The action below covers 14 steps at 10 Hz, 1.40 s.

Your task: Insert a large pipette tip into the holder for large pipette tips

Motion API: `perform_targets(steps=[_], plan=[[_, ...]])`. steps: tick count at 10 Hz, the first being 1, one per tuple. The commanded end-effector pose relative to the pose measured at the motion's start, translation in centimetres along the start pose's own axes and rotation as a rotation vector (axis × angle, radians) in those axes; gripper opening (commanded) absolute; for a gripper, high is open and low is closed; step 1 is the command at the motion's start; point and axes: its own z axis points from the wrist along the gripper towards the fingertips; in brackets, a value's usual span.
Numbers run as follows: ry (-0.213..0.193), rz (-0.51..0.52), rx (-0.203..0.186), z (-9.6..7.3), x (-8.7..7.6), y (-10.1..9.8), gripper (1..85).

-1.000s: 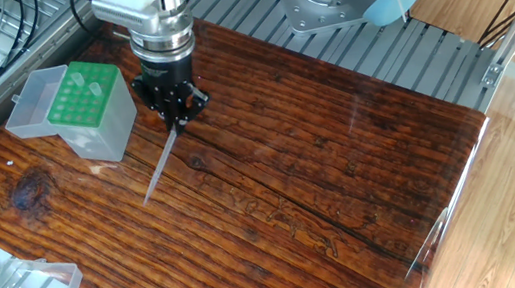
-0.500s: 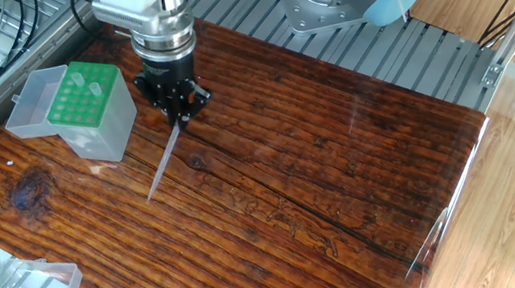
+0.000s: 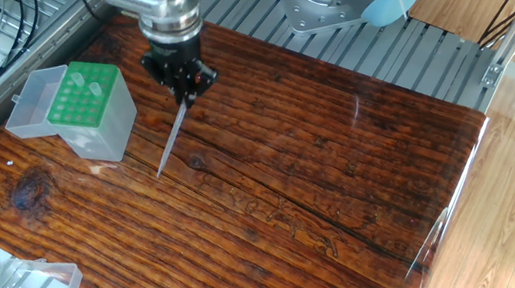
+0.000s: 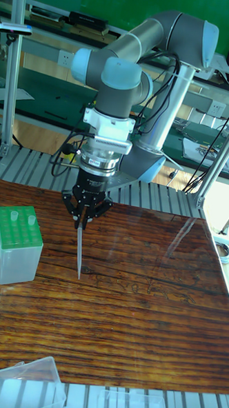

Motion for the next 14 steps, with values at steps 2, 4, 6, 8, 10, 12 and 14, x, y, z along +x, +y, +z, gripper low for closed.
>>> perform_targets(steps=[2, 4, 6, 8, 10, 12, 14], plan=[[-0.024, 0.009, -0.012, -0.4, -0.4, 0.3, 1.0], [-0.118, 0.026, -0.042, -0.6, -2.8, 1.1, 1.0], [-0.045, -0.027, 0.024, -0.4, -0.9, -0.6, 1.0], [-0.009, -0.025, 0.036, -0.4, 0.0, -0.9, 1.0], [0.003, -0.041, 0.045, -0.4, 0.3, -1.2, 1.0], [0.075, -0.043, 0.065, -0.5, 2.2, -1.7, 1.0], [0.129, -0.052, 0.056, -5.2, 3.0, -2.0, 1.0]])
